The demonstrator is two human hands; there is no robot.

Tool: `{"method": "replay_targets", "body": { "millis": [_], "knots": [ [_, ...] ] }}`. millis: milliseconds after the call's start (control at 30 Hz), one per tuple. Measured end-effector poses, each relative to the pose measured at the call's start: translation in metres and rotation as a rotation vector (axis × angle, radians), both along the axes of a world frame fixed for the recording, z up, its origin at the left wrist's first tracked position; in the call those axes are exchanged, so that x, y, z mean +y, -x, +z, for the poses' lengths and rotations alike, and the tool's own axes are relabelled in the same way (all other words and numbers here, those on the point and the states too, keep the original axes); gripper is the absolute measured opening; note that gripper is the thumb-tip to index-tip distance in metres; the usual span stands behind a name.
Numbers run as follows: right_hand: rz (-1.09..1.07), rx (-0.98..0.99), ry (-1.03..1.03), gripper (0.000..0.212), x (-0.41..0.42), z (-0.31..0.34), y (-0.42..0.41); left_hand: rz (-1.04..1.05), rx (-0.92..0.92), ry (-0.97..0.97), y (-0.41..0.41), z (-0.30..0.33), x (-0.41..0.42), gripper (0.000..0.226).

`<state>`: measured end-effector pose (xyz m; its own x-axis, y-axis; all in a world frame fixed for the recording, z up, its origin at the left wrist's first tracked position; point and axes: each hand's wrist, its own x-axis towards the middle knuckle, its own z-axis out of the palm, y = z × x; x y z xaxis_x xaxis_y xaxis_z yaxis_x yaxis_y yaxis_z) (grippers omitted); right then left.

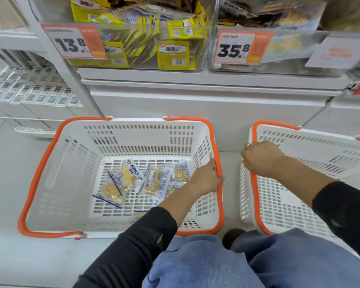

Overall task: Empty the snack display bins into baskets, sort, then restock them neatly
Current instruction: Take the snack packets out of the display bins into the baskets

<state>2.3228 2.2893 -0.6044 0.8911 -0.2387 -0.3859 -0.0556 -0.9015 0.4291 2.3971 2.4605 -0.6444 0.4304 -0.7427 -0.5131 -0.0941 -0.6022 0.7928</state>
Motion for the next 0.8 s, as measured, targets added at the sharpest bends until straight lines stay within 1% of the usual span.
{"method": "replay_targets", "body": {
  "millis": [100,200,367,433,500,600,700,733,800],
  "knots": [
    [-0.078,0.027,-0.017,0.034,-0.005,0.006,0.009,-0.012,0.100,0.002,0.000,0.006,0.004,0.066],
    [-0.095,0.005,-0.047,0.038,0.005,0.009,0.014,-0.059,0.108,-0.056,-0.008,0.011,0.010,0.078],
    [-0.103,-0.067,-0.121,0.039,0.026,0.024,0.014,-0.132,0.020,-0.084,-0.021,0.032,0.026,0.068],
    [-0.108,-0.136,-0.172,0.038,0.032,0.034,0.006,-0.123,-0.107,-0.055,-0.031,0.046,0.029,0.059],
    [-0.106,-0.277,-0.250,0.036,0.035,0.050,-0.009,-0.082,-0.304,0.012,-0.049,0.069,0.030,0.048],
    [-0.088,-0.614,-0.379,0.029,0.033,0.090,-0.039,0.052,-0.550,0.179,-0.083,0.125,0.024,0.030],
    [-0.054,-0.981,-0.504,0.033,0.026,0.136,-0.068,0.188,-0.705,0.345,-0.112,0.184,0.016,0.021],
    [-0.028,-1.081,-0.544,0.034,0.024,0.152,-0.075,0.235,-0.737,0.400,-0.120,0.200,0.014,0.023],
    [0.032,-1.235,-0.544,0.030,0.015,0.178,-0.086,0.295,-0.793,0.481,-0.130,0.226,0.010,0.025]
  ]
}}
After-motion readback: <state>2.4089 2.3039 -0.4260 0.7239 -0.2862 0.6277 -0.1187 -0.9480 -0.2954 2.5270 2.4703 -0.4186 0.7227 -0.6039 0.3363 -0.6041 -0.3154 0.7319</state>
